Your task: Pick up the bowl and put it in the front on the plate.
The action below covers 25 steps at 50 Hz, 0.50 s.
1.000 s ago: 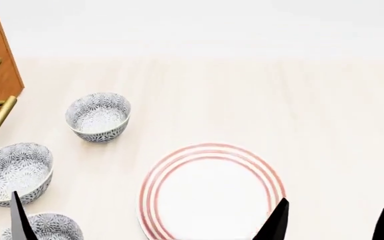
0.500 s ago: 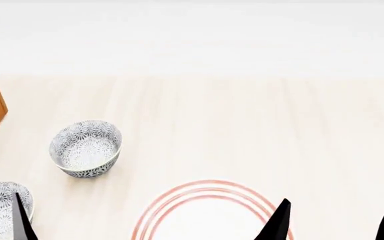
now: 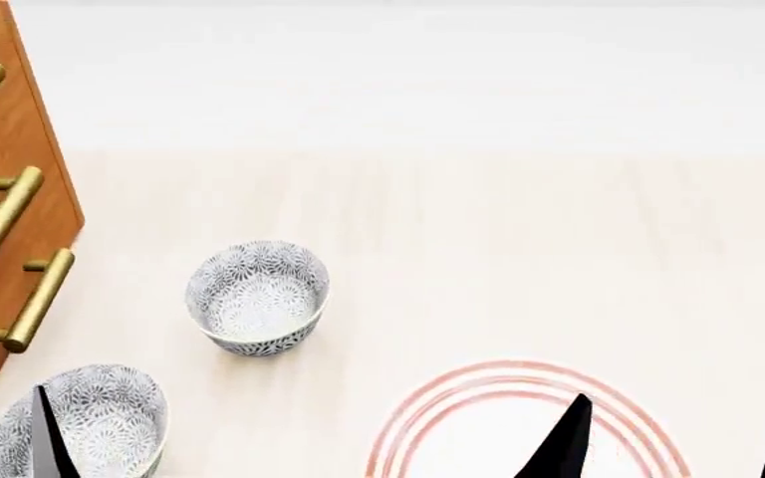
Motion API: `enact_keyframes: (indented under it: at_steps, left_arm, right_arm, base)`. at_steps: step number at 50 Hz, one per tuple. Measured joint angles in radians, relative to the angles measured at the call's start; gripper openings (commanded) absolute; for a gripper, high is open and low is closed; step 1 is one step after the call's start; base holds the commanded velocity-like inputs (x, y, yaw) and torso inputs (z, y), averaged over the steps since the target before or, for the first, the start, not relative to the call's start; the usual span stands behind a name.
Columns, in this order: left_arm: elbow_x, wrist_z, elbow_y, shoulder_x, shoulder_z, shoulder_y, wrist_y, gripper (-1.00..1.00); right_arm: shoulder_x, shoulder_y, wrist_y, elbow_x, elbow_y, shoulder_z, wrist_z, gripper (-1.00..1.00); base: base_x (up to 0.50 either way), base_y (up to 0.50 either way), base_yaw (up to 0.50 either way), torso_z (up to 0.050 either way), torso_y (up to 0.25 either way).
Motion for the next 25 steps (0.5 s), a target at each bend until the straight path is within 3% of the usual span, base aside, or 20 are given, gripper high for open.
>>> enact_keyframes:
  at_steps: [16,25]
  left_arm:
    - [-0.005,-0.009,-0.002,-0.010,0.012,-0.003,-0.008,1.00]
    - [-0.010,-0.013,-0.004,-0.017,0.019,-0.005,-0.011,1.00]
  right_arm:
    - [0.009,0.000,0.007,-0.010,0.005,-0.008,0.018,1.00]
    - [0.012,0.002,0.016,-0.020,0.009,-0.012,0.028,1.00]
  base:
    - [0.00,0.50,0.00,0.000,0.000]
    - [0.00,0.00,0.00,0.000,0.000]
